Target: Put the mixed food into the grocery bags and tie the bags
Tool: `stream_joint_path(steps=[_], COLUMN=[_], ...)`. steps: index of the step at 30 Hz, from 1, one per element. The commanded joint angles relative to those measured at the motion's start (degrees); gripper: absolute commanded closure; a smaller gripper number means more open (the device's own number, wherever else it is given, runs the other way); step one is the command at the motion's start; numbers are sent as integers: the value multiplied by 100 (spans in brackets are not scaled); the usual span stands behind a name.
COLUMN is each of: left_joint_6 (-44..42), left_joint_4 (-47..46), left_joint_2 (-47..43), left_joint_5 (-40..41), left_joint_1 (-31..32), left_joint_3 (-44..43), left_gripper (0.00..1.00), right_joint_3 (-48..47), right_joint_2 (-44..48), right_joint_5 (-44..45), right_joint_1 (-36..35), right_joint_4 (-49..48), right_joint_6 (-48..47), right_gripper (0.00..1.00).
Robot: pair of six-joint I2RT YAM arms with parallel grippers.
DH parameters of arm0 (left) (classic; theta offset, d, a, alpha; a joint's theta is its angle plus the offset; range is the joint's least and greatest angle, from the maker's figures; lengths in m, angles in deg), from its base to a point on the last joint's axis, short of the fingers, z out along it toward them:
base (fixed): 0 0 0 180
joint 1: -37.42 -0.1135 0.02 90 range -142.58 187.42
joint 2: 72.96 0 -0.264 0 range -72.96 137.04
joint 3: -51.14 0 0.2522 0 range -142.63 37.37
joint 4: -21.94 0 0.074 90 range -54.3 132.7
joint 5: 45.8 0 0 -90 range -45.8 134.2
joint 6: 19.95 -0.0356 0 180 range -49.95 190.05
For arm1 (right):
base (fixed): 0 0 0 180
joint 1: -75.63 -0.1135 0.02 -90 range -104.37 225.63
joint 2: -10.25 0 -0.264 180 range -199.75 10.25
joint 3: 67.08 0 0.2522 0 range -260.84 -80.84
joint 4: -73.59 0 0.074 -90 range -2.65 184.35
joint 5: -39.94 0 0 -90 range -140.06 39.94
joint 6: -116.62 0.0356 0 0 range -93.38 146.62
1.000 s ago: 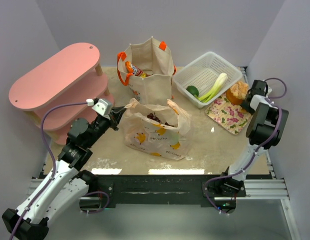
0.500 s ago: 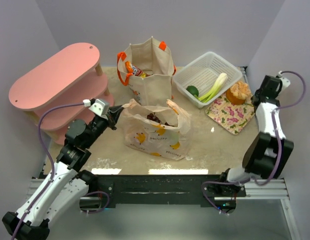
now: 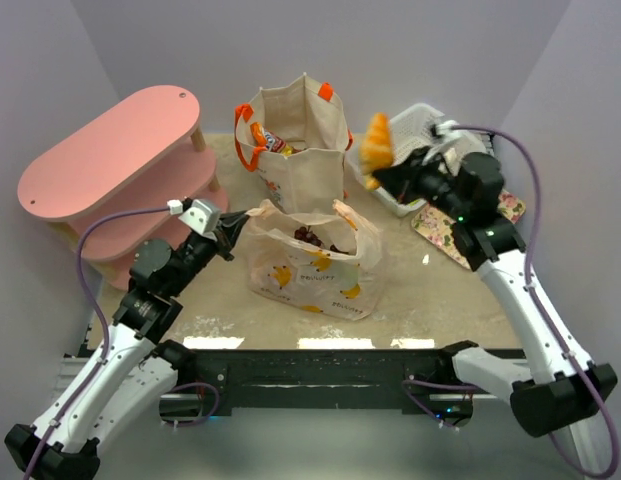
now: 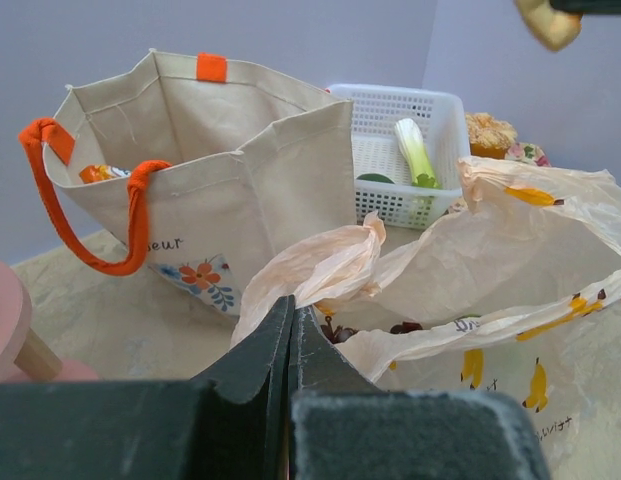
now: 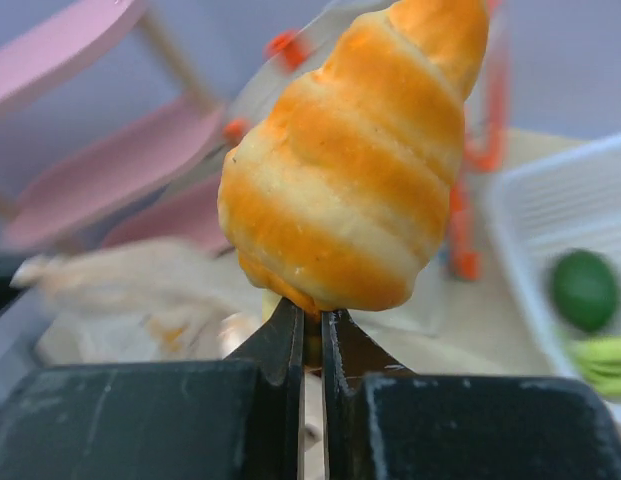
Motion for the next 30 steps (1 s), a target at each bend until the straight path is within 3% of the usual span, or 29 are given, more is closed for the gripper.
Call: stream_joint_path(steps=[1,6,8,14,21,30], left_joint_6=[-129,-155,-190,-322,-357,-278], left_joint_4=[-257,-195,-195,-256,-336,-239], left_joint_2=[72,55,29,-121,-252,-156], left_joint_5=[-127,207,216,102,-39,365], left_joint_1=[-33,-33,-33,-33,-33,-33], left_joint_3=[-53,-27,-27,26,87,35], left_gripper=[100,100,100,100,100,100], right_joint_3=[-248,-548,-513,-943,-1181,-374], right_joint_2=[-408,-628,-497,-926,-1621,-1552], right_joint_5=[-2200,-2895,-2800,-1957,-859,187], right_joint_1=[-1162,-1769,-1840,-1858,-2287,-3500], right_joint_4=[86,1412,1728,2520,2784,3040], right_joint_6=[-569,-1208,-1673,-2492,-3038,-2547], right_gripper=[100,100,100,100,100,100])
